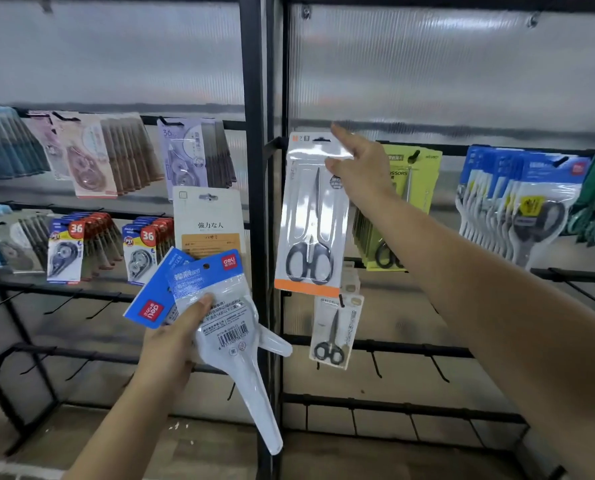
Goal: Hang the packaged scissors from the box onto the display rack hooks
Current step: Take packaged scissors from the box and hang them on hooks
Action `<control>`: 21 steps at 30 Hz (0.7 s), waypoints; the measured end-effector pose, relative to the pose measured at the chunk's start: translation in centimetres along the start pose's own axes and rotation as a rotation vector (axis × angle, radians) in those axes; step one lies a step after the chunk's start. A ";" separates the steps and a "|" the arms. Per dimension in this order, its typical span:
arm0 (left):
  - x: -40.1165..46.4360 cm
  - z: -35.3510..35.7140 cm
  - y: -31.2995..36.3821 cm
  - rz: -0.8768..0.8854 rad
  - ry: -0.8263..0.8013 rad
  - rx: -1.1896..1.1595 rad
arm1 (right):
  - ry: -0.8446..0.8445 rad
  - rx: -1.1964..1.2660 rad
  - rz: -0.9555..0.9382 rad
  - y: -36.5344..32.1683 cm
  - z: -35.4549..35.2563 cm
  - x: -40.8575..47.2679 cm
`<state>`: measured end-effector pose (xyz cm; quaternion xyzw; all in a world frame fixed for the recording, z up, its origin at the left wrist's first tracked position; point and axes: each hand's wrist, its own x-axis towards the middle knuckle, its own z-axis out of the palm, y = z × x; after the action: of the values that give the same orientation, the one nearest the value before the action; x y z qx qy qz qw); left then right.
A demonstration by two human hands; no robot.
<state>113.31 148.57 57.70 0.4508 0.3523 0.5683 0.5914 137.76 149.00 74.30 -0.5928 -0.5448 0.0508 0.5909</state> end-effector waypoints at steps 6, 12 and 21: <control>-0.1 -0.3 -0.1 0.000 -0.037 -0.012 | -0.043 -0.031 0.095 1.2 0.1 0.4; 0.1 0.5 -0.6 -0.011 -0.042 -0.052 | -0.057 -0.061 0.021 2.7 1.0 -1.4; -0.4 1.1 -0.9 -0.025 -0.053 -0.127 | -0.025 0.039 0.202 6.4 1.8 -8.6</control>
<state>114.57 148.05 57.23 0.4229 0.3054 0.5698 0.6350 136.80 145.92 63.95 -0.6322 -0.4884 0.1281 0.5876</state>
